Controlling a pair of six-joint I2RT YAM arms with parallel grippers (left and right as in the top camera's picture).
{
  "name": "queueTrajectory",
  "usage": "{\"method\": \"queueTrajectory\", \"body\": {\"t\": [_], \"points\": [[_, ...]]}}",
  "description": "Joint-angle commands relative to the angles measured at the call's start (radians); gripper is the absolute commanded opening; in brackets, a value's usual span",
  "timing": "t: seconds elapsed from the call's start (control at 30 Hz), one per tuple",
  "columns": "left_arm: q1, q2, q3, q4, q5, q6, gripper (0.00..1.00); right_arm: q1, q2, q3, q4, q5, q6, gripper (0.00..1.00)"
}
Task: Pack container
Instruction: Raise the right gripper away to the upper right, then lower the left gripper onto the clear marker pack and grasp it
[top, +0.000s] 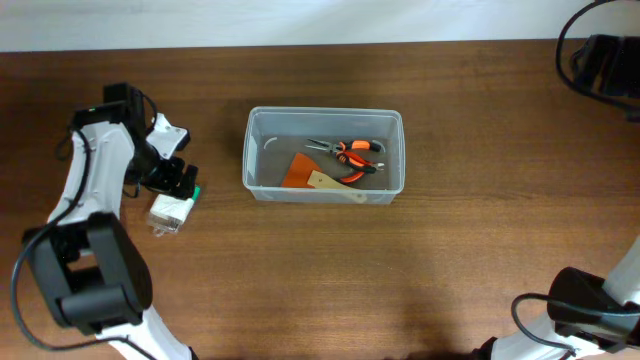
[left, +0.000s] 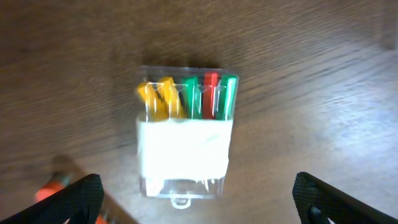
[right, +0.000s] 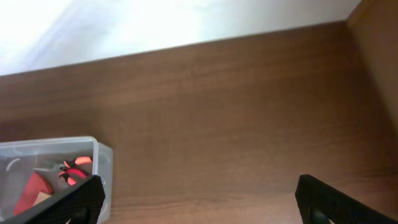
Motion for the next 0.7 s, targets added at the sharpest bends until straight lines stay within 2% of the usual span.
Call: {"method": "queueTrajectory", "body": {"t": [0.0, 0.67], "points": [[-0.003, 0.052, -0.005, 0.007, -0.002, 0.019, 0.99, -0.003, 0.003, -0.038, 0.012, -0.023, 0.006, 0.99], [0.024, 0.207, -0.010, 0.081, 0.005, 0.019, 0.99, -0.003, 0.004, -0.061, 0.018, -0.019, 0.005, 0.99]]}}
